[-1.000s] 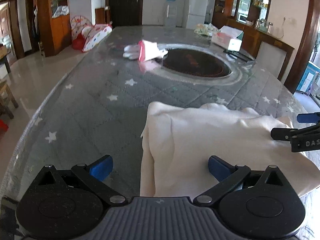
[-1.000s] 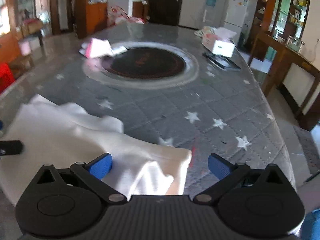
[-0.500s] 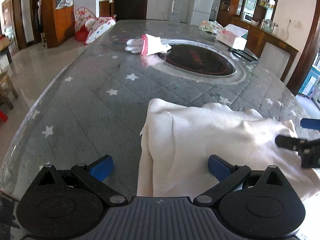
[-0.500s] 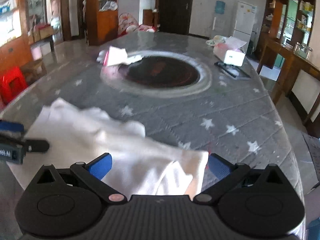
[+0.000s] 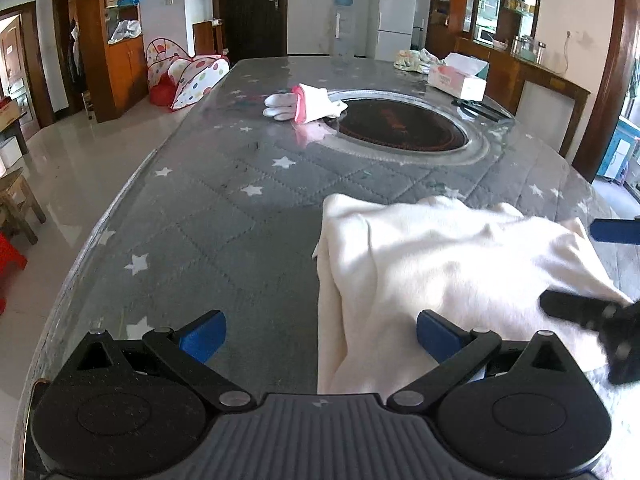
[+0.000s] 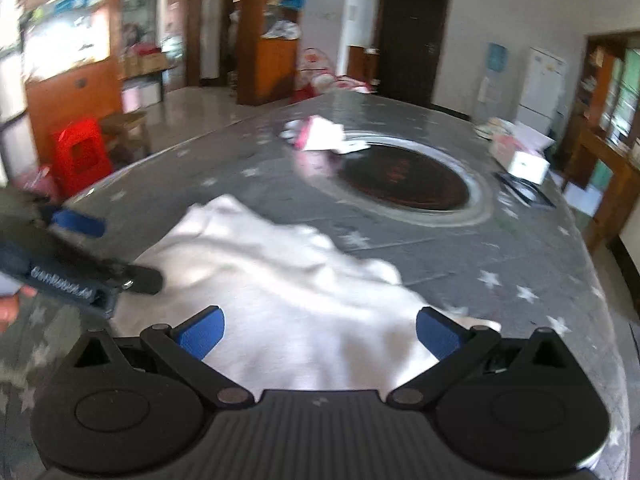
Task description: Fold clothes
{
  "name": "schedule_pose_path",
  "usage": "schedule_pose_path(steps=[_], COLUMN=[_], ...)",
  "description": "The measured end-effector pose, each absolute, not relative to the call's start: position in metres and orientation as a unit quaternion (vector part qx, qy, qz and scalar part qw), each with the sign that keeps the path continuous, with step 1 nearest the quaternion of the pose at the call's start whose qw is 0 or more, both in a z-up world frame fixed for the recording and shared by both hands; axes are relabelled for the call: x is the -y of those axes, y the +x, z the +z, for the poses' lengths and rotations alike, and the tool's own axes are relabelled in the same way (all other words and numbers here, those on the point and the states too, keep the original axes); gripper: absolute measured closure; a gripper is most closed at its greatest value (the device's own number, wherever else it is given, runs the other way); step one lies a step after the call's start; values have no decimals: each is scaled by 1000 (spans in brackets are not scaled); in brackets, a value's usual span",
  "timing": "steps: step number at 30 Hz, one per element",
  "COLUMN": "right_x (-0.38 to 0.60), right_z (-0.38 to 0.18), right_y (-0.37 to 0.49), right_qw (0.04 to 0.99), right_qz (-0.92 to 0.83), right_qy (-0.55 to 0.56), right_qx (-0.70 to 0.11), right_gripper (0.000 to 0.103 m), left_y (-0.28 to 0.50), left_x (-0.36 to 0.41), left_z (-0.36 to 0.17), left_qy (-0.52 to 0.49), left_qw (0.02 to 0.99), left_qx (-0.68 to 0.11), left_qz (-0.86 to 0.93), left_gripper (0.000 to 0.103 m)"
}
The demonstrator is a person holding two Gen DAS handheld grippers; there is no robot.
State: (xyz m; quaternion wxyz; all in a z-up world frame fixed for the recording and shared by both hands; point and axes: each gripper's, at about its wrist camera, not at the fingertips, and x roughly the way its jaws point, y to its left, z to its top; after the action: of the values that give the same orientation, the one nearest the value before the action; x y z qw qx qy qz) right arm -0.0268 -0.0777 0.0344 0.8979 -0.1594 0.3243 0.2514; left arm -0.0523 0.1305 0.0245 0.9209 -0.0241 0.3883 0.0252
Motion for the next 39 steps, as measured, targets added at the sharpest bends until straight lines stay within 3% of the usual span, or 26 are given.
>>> schedule_pose_path(steps=[25,31,39], right_x=[47,29,5], right_z=[47,45,42], right_y=[-63,-72,-79], right_qw=[872,859,839], right_qz=[338,367,400], right_qy=[-186,-193,-222], right_qx=[-300,-300,-294], right_gripper=[1,6,25], left_y=[-45,-44,-40], left_x=[-154,-165,-177], left_z=[35,39,43], left_qy=[-73,-84,-108], left_qw=[914,912,909], left_qx=[-398,-399,-401], left_qz=[32,38,44], left_gripper=[0,0,0])
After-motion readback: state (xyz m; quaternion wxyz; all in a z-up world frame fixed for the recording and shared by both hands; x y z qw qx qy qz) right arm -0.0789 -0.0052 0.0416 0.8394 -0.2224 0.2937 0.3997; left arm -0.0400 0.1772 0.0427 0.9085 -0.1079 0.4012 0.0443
